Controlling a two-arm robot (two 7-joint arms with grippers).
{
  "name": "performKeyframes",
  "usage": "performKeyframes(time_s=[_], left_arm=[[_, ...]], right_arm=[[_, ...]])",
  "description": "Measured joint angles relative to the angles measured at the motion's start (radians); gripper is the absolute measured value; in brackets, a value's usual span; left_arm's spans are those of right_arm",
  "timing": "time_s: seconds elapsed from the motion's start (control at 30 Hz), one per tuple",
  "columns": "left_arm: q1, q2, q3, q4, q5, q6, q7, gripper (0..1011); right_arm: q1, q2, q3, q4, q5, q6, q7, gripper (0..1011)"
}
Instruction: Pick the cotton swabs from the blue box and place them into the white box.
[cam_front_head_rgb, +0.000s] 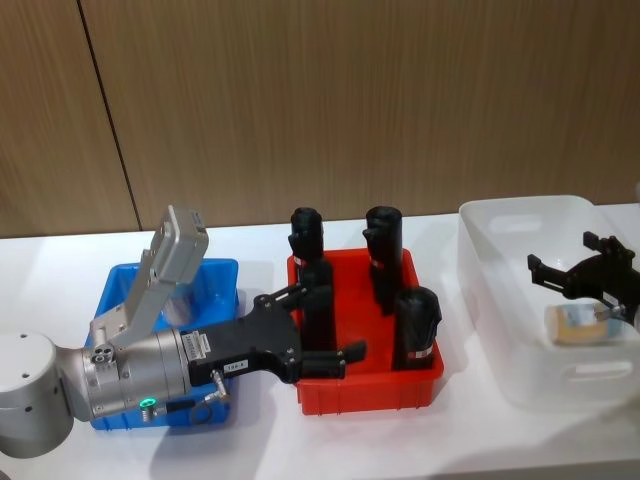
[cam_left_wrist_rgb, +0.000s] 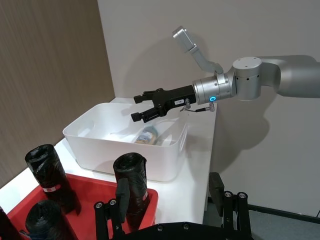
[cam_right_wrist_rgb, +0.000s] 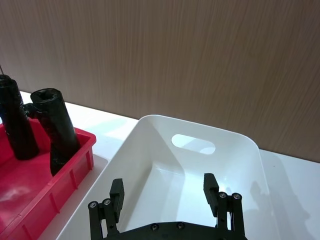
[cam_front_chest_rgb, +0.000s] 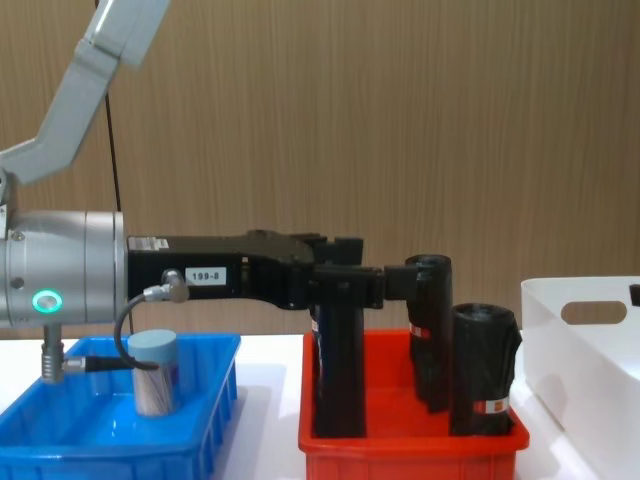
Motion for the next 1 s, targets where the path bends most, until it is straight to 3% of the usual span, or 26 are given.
performKeyframes(time_s=[0.2,0.47,1.0], left_arm=[[0.000,0.000,0.000,0.000,0.000,0.000,0.001,1004],[0.010,0.000,0.004,-0.010,0.010,-0.006,0.047,1004],[0.057,-0.002,0.025,-0.061,0.053,-0.032,0.253,1004]], right_arm=[[-0.001,0.000,0.000,-0.003,-0.001,-0.002,0.000,1001],[-0.035,-0.007,-0.002,-0.046,-0.001,-0.009,-0.019,1002],[-0.185,-0.040,-0.015,-0.240,0.000,-0.044,-0.103,1001]])
